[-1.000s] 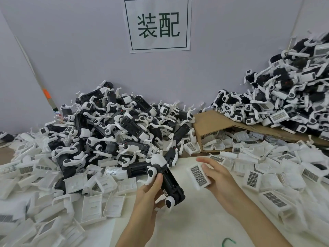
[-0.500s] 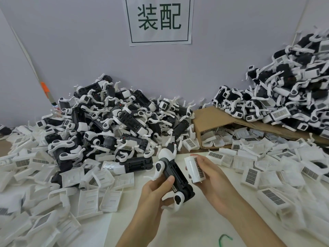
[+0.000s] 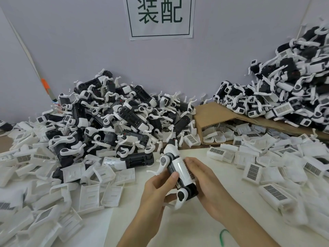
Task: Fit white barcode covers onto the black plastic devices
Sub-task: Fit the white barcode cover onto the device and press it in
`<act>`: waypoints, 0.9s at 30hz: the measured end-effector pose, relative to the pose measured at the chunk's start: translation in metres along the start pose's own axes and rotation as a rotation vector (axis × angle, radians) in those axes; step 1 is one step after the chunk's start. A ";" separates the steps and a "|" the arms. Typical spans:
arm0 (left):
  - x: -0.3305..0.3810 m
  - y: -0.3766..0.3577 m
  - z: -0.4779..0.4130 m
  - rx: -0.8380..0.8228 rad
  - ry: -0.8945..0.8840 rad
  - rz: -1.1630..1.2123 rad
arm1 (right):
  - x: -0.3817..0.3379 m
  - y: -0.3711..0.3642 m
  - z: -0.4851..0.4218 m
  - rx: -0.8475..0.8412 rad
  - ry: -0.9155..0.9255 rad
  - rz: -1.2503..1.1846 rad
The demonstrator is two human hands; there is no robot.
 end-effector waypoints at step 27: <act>0.006 0.001 -0.002 -0.010 -0.266 -0.339 | 0.001 -0.011 0.007 -0.016 0.205 0.202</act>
Point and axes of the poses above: each hand's wrist, its own z-axis away from the middle knuckle, its own y-axis out of the back of the hand, x = y × z, the point moved 3 cm from there along -z, towards the middle knuckle, and after that the axes turned 9 degrees about -y, right-handed, at the moved point
